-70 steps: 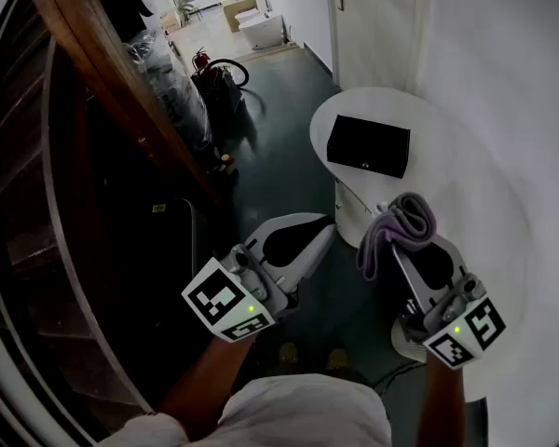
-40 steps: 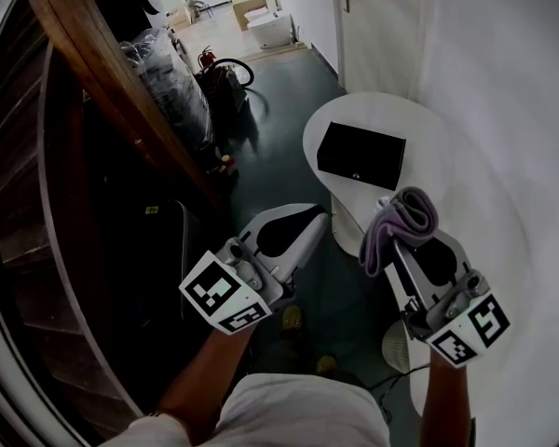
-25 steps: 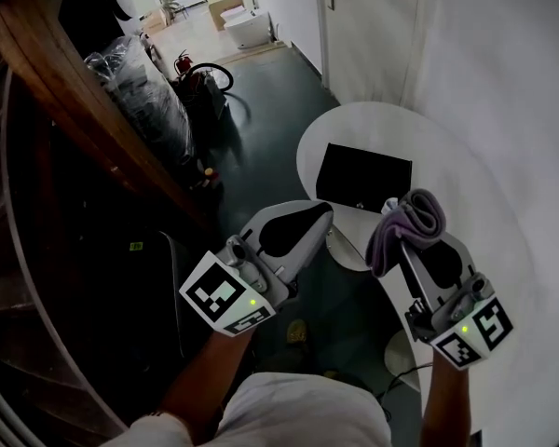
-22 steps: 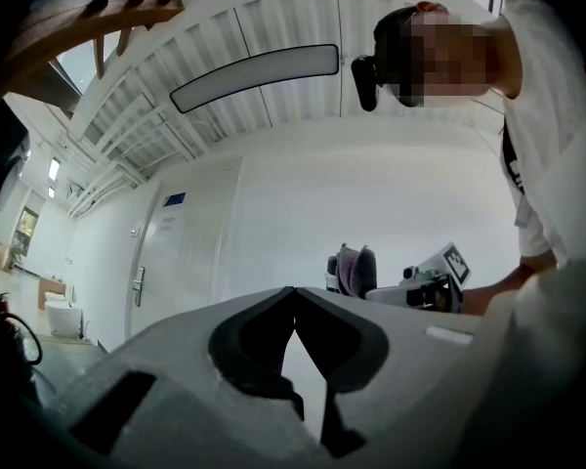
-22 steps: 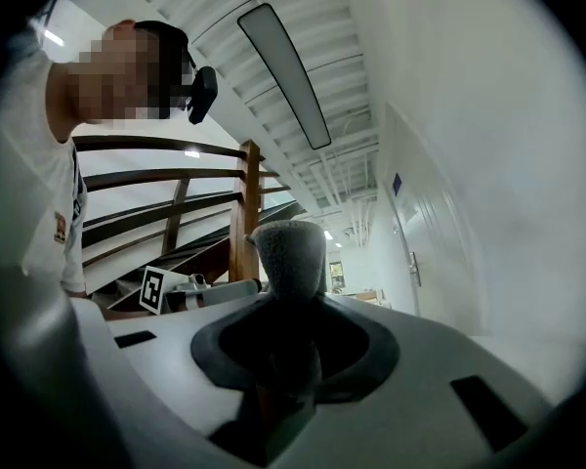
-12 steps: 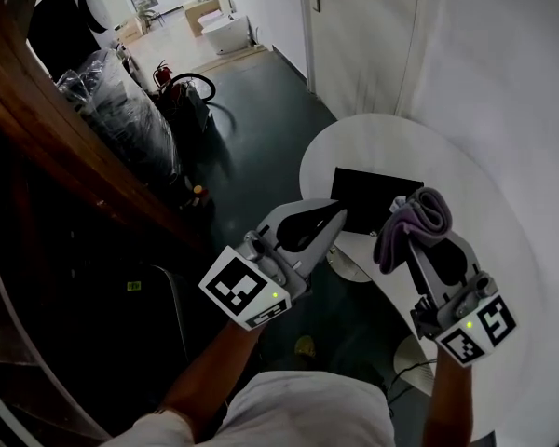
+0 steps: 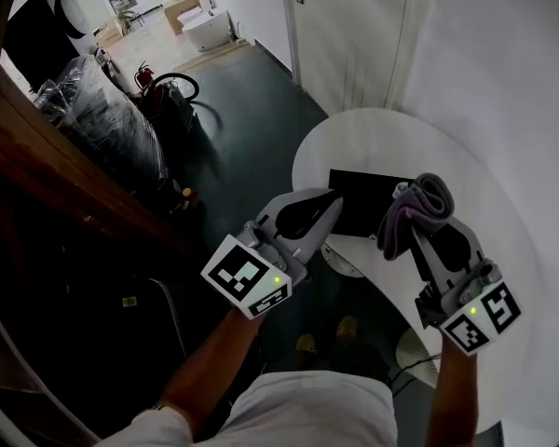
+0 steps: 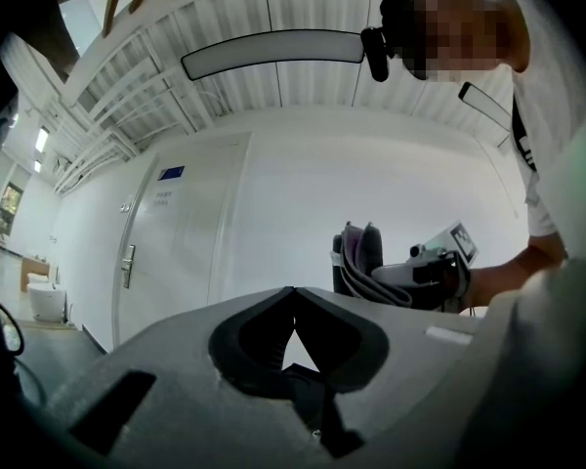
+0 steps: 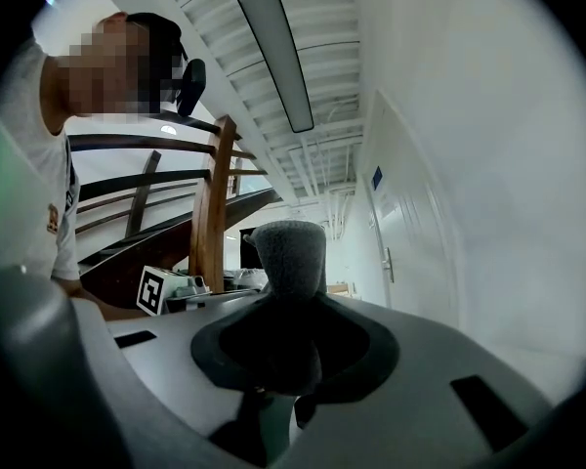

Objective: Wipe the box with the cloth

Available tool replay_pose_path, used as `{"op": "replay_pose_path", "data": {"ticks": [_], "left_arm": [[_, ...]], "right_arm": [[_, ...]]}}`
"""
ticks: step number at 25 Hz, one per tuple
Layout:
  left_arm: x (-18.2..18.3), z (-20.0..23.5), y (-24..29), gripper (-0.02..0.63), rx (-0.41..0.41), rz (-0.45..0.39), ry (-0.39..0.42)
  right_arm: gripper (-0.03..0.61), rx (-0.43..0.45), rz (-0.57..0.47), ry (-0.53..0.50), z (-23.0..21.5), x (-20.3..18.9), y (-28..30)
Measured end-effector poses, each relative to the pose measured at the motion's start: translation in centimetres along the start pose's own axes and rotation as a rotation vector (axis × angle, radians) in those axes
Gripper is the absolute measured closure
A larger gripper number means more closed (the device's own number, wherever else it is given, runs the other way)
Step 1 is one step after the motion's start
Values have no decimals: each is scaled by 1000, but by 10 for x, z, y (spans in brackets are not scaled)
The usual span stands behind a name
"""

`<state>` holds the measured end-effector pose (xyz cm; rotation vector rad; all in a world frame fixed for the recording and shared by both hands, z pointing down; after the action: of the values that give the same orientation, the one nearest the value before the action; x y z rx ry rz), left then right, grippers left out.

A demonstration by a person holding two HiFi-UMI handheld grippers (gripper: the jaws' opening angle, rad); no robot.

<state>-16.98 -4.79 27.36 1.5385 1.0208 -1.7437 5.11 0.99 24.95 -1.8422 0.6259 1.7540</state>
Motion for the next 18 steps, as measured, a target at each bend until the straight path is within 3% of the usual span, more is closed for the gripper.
{"op": "replay_pose_path", "data": {"ticks": [18], "left_arm": [[-46, 37, 67, 598, 99, 157, -3]], "right_arm": [[483, 20, 74, 7, -107, -26, 15]]}}
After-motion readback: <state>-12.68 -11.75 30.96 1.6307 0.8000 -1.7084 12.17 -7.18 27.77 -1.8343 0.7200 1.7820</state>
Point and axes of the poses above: the fingertips, and each gripper's own axes: y forward along the fingers, z to its left, x out of its top, the point moved 8 cm from there along -y, backward along the fingers, and after that the axes turned 2 degrees about -y, right-handed, at the moved point
